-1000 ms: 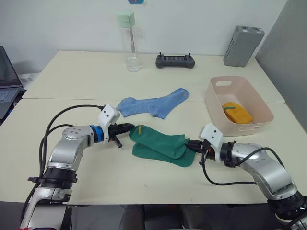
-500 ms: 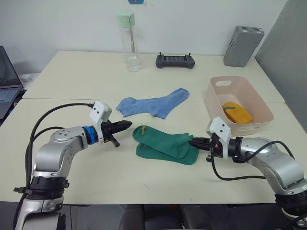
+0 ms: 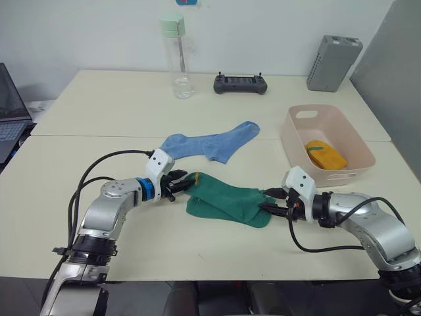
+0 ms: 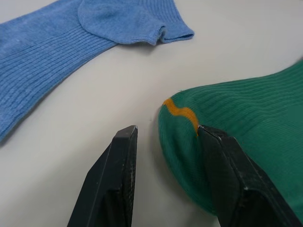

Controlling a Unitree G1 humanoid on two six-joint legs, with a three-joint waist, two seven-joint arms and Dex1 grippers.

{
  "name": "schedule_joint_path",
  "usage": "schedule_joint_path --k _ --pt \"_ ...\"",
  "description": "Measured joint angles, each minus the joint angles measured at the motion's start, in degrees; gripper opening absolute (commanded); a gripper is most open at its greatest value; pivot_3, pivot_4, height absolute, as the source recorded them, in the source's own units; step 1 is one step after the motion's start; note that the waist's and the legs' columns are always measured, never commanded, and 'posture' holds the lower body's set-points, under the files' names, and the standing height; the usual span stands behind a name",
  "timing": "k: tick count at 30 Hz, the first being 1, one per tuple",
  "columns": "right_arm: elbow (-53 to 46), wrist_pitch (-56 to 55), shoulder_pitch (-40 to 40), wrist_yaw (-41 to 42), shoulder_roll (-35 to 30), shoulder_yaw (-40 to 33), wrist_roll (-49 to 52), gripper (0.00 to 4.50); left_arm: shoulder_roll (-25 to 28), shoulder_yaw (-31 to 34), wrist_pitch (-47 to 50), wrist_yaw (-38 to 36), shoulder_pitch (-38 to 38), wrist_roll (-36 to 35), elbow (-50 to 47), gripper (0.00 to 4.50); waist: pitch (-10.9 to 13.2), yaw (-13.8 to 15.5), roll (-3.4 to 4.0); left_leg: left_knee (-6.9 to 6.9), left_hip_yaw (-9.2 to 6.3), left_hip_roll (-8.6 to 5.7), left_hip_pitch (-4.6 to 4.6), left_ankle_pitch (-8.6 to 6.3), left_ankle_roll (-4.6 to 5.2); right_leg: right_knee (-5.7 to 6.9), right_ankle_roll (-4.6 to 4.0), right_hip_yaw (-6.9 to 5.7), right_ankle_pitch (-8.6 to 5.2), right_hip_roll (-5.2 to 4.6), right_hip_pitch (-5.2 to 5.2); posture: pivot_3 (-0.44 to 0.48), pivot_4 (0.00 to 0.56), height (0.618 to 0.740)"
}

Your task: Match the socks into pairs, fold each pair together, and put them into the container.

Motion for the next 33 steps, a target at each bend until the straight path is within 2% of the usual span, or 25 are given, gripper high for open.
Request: schedule_joint_path --k 3,6,10,11,14,15,17,20,22,30,33 --pt "0.0 0.07 -0.34 -0.54 0.65 0.04 -0.03 2.1 0.01 -0.01 -0.9 -0.49 -0.49 0.43 1.11 2.08 0.0 -0.11 0.0 0.0 0.02 0.0 0.0 0.0 0.0 0.0 0.0 0.02 0.0 0.0 0.0 0.0 0.15 0.74" --pt "0.88 0.23 -1.94 -1.48 1.49 1.98 -1.16 2.14 0.09 -0.58 -1.64 -1.64 -0.55 0.94 1.95 1.44 0.0 -0.1 0.0 0.01 0.01 0.0 0.01 0.0 0.0 0.0 0.0 0.01 0.0 0.0 0.01 0.0 0.15 0.74" --pt "2.36 1.05 -3.3 -2.32 1.98 4.0 -2.8 2.14 0.04 -1.14 -1.86 -2.55 -0.5 0.94 1.86 0.19 0.0 -0.09 0.0 0.01 0.01 -0.01 0.0 0.0 0.0 0.0 0.0 0.01 0.0 0.0 0.01 0.0 0.15 0.74" --pt "2.66 1.32 -3.44 -2.37 2.02 4.27 -2.94 2.14 0.03 -1.16 -1.86 -2.75 -0.46 0.9 1.66 0.04 0.0 -0.06 0.0 0.01 0.01 -0.01 0.0 0.0 0.0 0.0 0.0 0.01 0.0 0.0 0.01 0.0 0.15 0.74" --pt "3.09 1.84 -3.97 -2.44 2.03 4.4 -3.47 2.14 0.02 -1.16 -1.69 -2.76 -0.28 0.87 1.22 0.04 0.0 -0.05 0.0 0.01 0.01 0.0 0.0 0.0 0.0 0.0 0.0 0.01 0.0 0.0 0.01 0.0 0.15 0.74" --pt "3.13 1.96 -4.11 -2.44 2.02 4.56 -3.75 1.96 0.02 -1.16 -1.63 -2.75 -0.13 0.87 0.95 0.01 0.0 -0.06 0.0 0.01 0.0 0.0 0.0 0.0 0.0 0.0 0.0 0.01 0.0 0.0 0.01 0.0 0.15 0.74" --pt "3.46 2.11 -4.34 -2.36 2.06 4.82 -4.16 1.51 0.02 -1.16 -1.59 -2.76 0.17 0.87 0.49 0.0 0.0 -0.06 0.0 0.01 0.01 0.0 0.0 0.0 0.0 0.0 0.0 0.01 0.0 0.0 0.01 0.0 0.15 0.74" --pt "3.79 2.13 -4.44 -1.95 2.28 4.92 -4.4 0.44 0.02 -1.16 -1.59 -2.75 0.24 0.88 0.42 0.0 0.0 -0.07 0.0 0.01 0.0 0.0 0.0 0.0 0.0 0.0 0.0 0.01 0.0 0.0 0.01 0.0 0.15 0.74" --pt "3.79 2.21 -4.65 -1.76 2.45 4.92 -4.38 0.03 0.02 -1.16 -1.58 -2.73 0.25 0.88 0.4 0.0 0.0 -0.08 0.0 0.01 0.0 0.0 0.0 0.0 0.0 0.0 0.0 0.01 0.0 0.0 0.01 0.0 0.15 0.74" --pt "3.56 2.88 -4.76 -1.17 2.85 4.4 -3.57 0.03 0.01 -0.7 -0.28 -2.71 0.79 -0.01 -0.71 0.0 0.0 -0.08 0.0 0.01 0.0 0.0 0.0 0.0 0.0 0.0 0.0 0.01 0.0 0.0 0.01 0.0 0.15 0.74" --pt "2.32 4.54 -5.15 -0.97 2.75 2.67 -1.64 0.03 0.0 2.26 3.38 -1.99 1.79 -3.09 -4.12 0.0 0.0 -0.09 0.0 0.0 0.0 0.01 -0.01 0.0 0.0 0.01 0.0 0.0 0.0 0.0 0.0 0.0 0.15 0.74"
